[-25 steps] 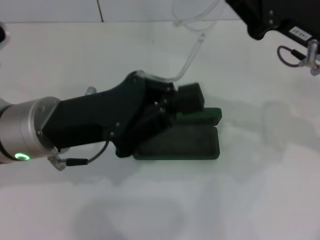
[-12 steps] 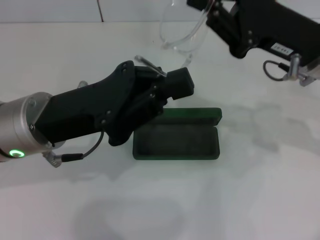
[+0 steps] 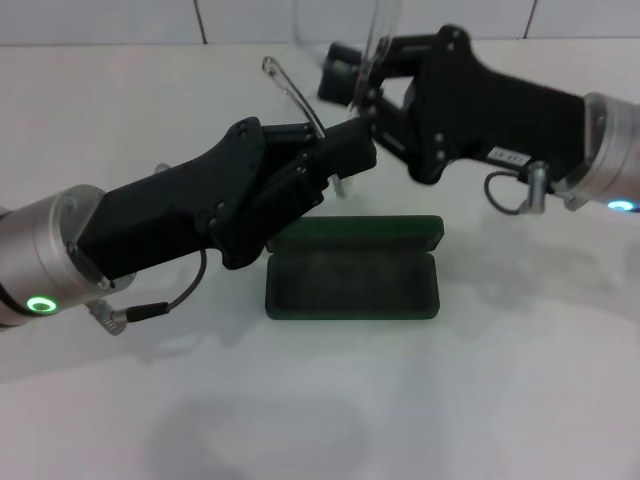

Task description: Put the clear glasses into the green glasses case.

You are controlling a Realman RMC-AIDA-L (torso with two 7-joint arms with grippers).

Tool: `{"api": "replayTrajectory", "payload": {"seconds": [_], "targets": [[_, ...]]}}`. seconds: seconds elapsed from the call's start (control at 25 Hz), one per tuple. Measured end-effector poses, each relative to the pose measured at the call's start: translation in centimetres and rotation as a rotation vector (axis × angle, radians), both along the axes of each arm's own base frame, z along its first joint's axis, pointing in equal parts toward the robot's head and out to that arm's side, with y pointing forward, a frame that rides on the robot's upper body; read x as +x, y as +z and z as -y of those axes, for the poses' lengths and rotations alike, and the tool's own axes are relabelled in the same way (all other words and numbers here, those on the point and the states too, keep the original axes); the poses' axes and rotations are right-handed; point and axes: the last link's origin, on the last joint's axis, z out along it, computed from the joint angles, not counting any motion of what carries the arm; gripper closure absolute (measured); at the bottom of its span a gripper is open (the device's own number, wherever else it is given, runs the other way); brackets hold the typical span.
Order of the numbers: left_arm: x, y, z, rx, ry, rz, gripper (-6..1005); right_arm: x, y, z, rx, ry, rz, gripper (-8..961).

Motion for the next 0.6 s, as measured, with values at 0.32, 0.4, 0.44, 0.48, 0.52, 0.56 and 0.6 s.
{"api": "replayTrajectory", "payload": {"seconds": [0.32, 0.4, 0.44, 0.48, 0.52, 0.56, 0.6], "targets": [[-0.18, -0.05, 0.0, -0.003, 0.007, -0.005, 964, 0.03, 0.08, -0.01, 0.012, -0.013, -0.014, 840], [-0.22, -0.06, 0.01, -0.003, 0.006, -0.008, 964, 0.09, 0.26, -0.06, 0.02, -0.018, -0.023, 840], [-0.22, -0.07, 0.02, -0.003, 0.006, -0.009, 964, 0.14, 0.31, -0.09, 0.023, -0.019, -0.024, 840], [-0.23, -0.08, 0.03, -0.003, 0.005, -0.01, 964, 0.19, 0.35, -0.11, 0.025, -0.02, -0.025, 840], [-0.23, -0.09, 0.03, -0.003, 0.004, -0.011, 964, 0.22, 0.35, -0.11, 0.027, -0.021, -0.025, 840], [-0.23, -0.1, 0.04, -0.003, 0.004, -0.011, 964, 0.24, 0.34, -0.1, 0.027, -0.021, -0.024, 840], [-0.24, -0.11, 0.05, -0.003, 0.003, -0.012, 964, 0.24, 0.32, -0.09, 0.027, -0.02, -0.024, 840]]}}
